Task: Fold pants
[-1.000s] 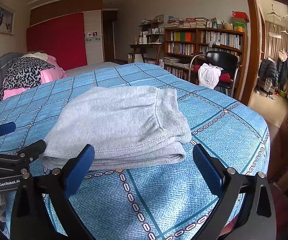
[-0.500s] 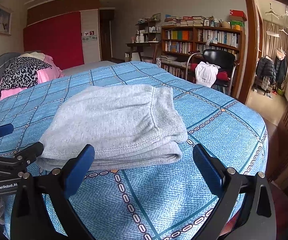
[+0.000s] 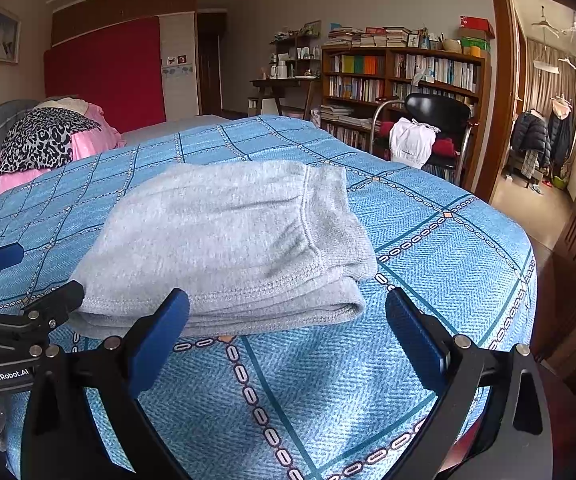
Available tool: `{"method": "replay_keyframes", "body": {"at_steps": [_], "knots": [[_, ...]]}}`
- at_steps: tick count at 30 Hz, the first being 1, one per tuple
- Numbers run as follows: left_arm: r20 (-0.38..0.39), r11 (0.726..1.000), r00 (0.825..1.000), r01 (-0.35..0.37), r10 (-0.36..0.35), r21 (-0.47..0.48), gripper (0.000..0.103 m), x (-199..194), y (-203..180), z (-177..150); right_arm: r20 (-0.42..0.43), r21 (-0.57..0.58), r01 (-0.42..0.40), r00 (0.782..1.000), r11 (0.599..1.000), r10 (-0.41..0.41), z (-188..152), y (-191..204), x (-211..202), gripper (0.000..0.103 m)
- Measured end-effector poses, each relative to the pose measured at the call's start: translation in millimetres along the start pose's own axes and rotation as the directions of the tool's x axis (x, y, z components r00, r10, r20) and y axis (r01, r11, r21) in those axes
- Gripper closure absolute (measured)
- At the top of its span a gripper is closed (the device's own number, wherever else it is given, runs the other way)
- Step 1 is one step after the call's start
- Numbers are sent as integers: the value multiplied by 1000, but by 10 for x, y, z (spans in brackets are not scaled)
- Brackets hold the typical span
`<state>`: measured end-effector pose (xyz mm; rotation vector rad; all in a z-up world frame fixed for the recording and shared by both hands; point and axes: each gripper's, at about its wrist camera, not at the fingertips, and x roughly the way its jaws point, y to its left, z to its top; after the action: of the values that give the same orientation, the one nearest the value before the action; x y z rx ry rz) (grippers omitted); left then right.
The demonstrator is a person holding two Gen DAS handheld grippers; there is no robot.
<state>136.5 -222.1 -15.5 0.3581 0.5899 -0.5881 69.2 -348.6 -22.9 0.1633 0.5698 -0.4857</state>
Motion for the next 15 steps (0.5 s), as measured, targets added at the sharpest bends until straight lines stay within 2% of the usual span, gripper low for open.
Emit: {"method": "replay_keyframes", "body": {"at_steps": [9, 15], "knots": [[6, 1000, 1000, 0, 0, 4, 5, -28, 16, -30, -5, 1, -5, 1000, 1000, 5, -9, 22, 28, 3], [-17, 999, 1000, -8, 7, -40, 5, -17, 133, -44, -5, 0, -9, 1000, 1000, 9, -16, 39, 36, 3]]}}
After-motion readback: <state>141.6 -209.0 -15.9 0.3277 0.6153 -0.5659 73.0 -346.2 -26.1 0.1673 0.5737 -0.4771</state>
